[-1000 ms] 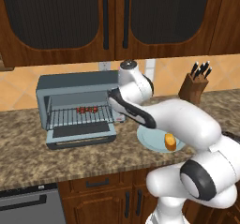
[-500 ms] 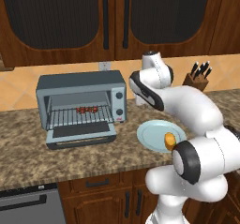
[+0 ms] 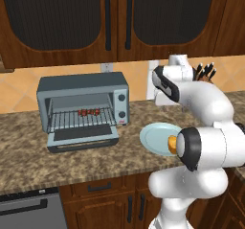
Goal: Pick up the kebab skewer and baguette bread, and place them inside the toaster oven. Close the toaster oven door and start by setting the timer.
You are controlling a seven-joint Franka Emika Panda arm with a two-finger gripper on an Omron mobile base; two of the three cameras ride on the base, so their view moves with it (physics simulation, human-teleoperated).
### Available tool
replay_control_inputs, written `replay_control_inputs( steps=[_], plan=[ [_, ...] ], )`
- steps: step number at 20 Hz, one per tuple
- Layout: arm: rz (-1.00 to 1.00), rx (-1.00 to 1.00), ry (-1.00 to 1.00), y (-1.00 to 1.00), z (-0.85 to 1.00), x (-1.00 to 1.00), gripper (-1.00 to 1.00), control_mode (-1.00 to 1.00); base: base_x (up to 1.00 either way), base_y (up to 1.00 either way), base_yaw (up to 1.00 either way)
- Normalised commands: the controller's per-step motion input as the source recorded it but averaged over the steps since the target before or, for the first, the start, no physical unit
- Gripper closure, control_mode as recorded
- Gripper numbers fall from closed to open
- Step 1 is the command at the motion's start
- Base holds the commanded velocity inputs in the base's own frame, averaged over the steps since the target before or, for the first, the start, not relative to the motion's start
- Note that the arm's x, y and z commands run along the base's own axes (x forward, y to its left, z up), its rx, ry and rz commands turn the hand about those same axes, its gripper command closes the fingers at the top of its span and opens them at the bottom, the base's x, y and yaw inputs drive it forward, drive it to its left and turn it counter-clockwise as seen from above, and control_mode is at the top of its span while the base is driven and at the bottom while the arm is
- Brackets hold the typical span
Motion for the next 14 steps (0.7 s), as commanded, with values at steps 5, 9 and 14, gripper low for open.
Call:
replay_control_inputs(
  steps=[5, 9, 14],
  plan=[
    [0.01, 0.00, -0.16, 0.00, -0.75, -0.16, -1.00, -1.00, 0.00, 0.00, 0.00],
    [0.00, 0.08, -0.11, -0.09, -0.44, 0.02, -1.00, -1.00, 0.00, 0.00, 0.00],
    [0.00, 0.08, 0.00, -0.24, -0.21, 0.39, -1.00, -1.00, 0.00, 0.00, 0.00]
  ],
)
